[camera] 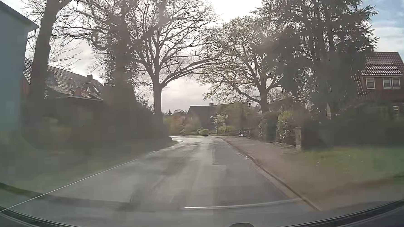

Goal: Follow the waypoints while adhering to traffic rules and regulations

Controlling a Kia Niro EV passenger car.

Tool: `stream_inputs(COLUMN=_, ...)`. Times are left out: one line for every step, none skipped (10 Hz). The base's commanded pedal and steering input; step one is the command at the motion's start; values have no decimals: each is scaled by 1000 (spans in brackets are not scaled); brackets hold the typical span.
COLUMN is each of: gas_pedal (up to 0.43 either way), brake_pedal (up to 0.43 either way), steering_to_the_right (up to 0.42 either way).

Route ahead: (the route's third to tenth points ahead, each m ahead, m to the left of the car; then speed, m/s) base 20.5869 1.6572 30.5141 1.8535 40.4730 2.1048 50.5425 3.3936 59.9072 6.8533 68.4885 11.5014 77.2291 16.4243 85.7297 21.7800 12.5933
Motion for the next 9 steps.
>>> stream_inputs(gas_pedal=130, brake_pedal=0, steering_to_the_right=4)
stream_inputs(gas_pedal=130, brake_pedal=0, steering_to_the_right=2)
stream_inputs(gas_pedal=130, brake_pedal=0, steering_to_the_right=-1)
stream_inputs(gas_pedal=130, brake_pedal=0, steering_to_the_right=-5)
stream_inputs(gas_pedal=130, brake_pedal=0, steering_to_the_right=-8)
stream_inputs(gas_pedal=130, brake_pedal=0, steering_to_the_right=-8)
stream_inputs(gas_pedal=130, brake_pedal=0, steering_to_the_right=-6)
stream_inputs(gas_pedal=130, brake_pedal=0, steering_to_the_right=-3)
stream_inputs(gas_pedal=130, brake_pedal=0, steering_to_the_right=-1)
